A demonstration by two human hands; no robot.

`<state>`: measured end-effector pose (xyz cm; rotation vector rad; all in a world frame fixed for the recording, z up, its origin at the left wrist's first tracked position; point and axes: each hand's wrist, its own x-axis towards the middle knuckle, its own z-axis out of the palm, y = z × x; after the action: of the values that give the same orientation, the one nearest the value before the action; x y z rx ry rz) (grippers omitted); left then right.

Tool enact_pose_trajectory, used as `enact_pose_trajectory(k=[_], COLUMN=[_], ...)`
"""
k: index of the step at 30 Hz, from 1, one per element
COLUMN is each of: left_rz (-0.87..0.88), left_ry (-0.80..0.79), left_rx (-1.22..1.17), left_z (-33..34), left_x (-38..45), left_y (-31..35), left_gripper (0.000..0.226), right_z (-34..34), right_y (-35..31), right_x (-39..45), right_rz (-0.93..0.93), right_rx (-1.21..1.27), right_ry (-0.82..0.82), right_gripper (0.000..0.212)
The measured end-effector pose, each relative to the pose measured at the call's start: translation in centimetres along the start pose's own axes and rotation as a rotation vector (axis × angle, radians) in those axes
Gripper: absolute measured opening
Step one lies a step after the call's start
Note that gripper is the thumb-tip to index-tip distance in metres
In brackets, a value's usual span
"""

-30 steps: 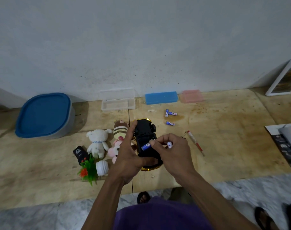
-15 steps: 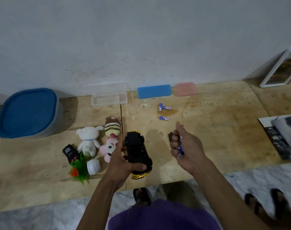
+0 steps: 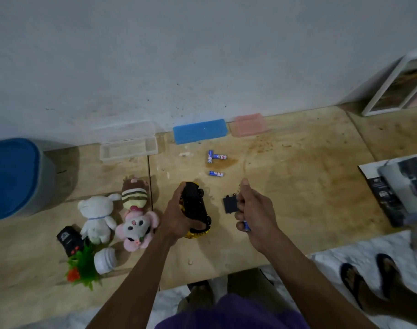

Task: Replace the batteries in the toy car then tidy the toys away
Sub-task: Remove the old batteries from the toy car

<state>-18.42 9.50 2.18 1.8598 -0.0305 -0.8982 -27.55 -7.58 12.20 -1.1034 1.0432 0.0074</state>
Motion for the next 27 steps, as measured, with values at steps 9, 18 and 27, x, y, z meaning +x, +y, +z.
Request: enact_pose_trajectory(k=[9,18,27], left_rz=[0.048,-0.006,0.313], left_ry=[-0.023,0.110,0.397], left_rx=[0.293,0.670,0.572], left_z=[-0.9,-1.9,4.2], left_x=[-0.7,-1.7,4.1], left_y=[0.2,1.1,8.0], left_gripper=[0.135,0.123,0.060], right_z=[0.5,-2.3,-8.7], right_y=[-0.3,-0.5,-5.9], right_x=[-0.1,-0.8,8.7], right_rz=[0.040,-0.006,-0.156], right_rx=[0.043,0.078,-0.080], right_ry=[0.009,0.099,0.198], right_gripper=[0.045,0.041,0.030])
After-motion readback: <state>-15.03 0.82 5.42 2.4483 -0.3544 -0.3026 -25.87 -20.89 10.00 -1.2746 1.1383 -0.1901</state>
